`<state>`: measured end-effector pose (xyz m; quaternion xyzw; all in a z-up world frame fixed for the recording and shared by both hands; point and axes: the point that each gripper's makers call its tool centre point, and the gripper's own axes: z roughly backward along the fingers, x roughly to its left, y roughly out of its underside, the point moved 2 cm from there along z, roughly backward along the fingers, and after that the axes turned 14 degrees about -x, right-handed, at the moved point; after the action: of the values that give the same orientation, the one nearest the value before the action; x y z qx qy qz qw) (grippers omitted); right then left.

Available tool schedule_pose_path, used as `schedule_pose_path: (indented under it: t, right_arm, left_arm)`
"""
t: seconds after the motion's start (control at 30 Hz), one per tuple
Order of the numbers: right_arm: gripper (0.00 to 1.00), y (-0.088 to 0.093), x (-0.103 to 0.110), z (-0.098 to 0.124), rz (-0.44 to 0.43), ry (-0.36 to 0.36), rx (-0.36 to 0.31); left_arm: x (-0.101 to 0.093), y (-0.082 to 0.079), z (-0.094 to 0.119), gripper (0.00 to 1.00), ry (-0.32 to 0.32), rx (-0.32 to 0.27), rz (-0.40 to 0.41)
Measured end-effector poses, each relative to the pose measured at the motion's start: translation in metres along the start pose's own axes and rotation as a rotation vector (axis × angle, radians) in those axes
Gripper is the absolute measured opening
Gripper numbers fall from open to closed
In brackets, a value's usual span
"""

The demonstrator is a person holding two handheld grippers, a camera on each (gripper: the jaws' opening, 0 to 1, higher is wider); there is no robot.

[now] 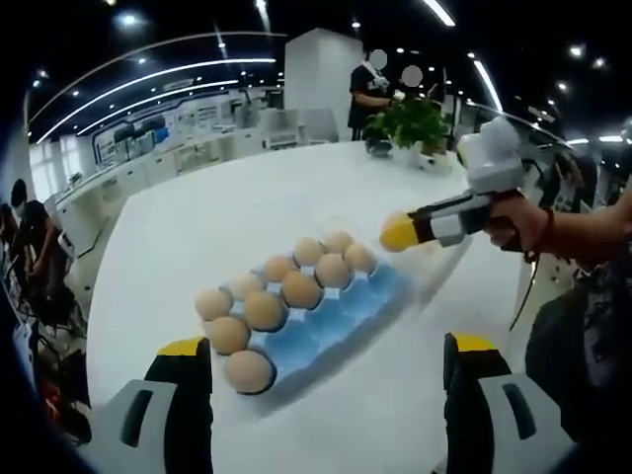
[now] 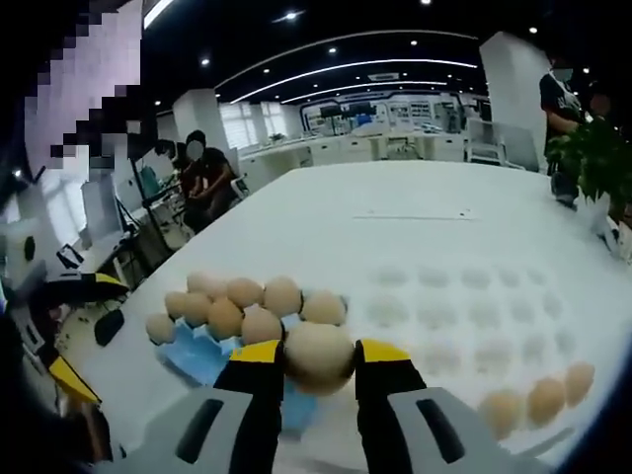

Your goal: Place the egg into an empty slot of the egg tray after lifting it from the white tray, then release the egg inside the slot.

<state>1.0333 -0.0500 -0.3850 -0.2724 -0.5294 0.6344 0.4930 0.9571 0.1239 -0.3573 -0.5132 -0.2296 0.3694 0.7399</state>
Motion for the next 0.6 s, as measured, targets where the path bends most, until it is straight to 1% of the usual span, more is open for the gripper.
schedule_pose_path:
  t: [0.3, 0.33, 0.37, 0.6]
  right_arm:
    - [0.29, 0.002, 0.025, -0.009, -0.009, -0.062, 0.015]
    - [0.29, 0.002, 0.032, -0.011, -0.007, -0.079, 0.017]
    - [0.29, 0.002, 0.033, -0.011, -0.007, -0.084, 0.018]
    - [0.29, 0.002, 0.061, -0.018, 0.009, -0.174, 0.021]
  left_arm:
    - [0.001, -0.001, 0.000, 0.99, -0.001, 0.001, 0.001]
    - [0.001, -0.003, 0.000, 0.99, 0.000, -0.007, 0.004]
    - [0.001, -0.003, 0.001, 0.99, 0.000, -0.011, 0.009]
    - [0.002, -0.004, 0.002, 0.99, -0.005, -0.011, 0.011]
